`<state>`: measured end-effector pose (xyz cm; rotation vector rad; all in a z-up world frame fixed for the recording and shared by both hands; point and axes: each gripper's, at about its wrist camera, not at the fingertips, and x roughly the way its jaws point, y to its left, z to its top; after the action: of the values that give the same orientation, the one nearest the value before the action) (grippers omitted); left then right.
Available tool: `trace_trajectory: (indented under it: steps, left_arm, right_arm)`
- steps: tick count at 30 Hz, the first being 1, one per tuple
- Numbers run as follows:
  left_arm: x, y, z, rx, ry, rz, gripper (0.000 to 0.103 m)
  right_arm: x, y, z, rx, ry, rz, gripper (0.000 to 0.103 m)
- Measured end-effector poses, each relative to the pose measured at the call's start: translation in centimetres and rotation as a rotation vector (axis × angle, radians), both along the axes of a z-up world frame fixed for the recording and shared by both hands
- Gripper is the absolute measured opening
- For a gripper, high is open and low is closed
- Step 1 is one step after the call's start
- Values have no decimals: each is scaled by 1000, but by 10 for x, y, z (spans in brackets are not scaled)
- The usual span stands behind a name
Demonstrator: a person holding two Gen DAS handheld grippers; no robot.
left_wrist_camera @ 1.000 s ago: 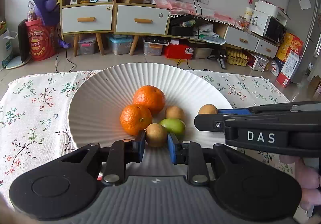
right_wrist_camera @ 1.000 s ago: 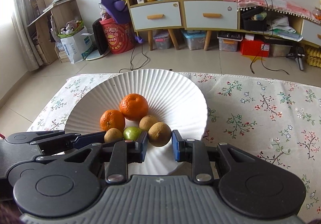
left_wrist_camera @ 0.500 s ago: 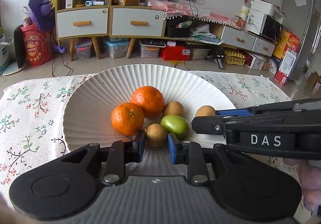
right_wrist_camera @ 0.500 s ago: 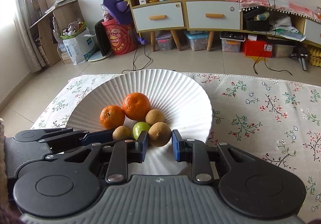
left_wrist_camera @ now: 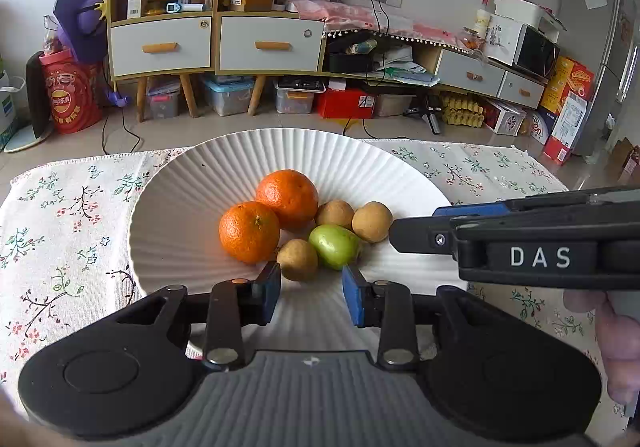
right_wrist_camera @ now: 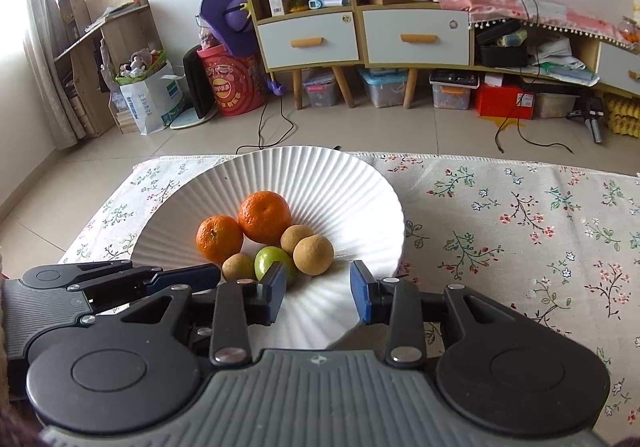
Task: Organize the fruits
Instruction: 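Open both grippers to drop the brown fruits into the bowl, then withdraw both grippers from the bowl toward the tomatoes on the cloth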
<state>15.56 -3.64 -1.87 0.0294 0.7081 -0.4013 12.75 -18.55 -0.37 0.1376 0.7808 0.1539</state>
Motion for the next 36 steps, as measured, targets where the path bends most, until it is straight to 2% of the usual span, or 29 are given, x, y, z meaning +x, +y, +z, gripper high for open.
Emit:
trace_trajectory:
  steps: [3, 6, 8, 11, 15, 16, 17, 19, 29, 36]
  left_arm:
    - [-6, -1, 3, 20, -2, -7, 42]
    - [-13, 0, 7, 27, 2, -7, 49]
    - [-17, 3, 9, 11, 14, 0, 55]
    - [-23, 7, 15, -31, 41, 9, 61]
    - [-32, 12, 21, -46, 43, 17, 71]
    - [-35, 13, 22, -42, 38, 14, 75]
    - [-38, 13, 23, -32, 41, 19, 84]
    - [-44, 15, 24, -16, 42, 33, 90]
    - [-64, 40, 21, 50, 59, 61, 99]
    - [-79, 59, 19, 110, 72, 101, 99]
  right_arm:
    - [-6, -1, 4, -11, -8, 1, 40]
    - [-12, -5, 9, -24, -17, -12, 55]
    - [-14, -7, 11, -30, -22, -8, 57]
    - [-20, -11, 14, -41, -33, -6, 65]
    - [-29, -13, 15, -62, -31, -2, 72]
    - [-31, -14, 15, -66, -30, -1, 74]
    - [-34, -14, 16, -71, -31, 0, 76]
    - [-40, -14, 17, -75, -32, 5, 80]
    - [-59, -8, 18, -95, -39, 51, 93]
    - [-69, 4, 14, -99, -25, 92, 97]
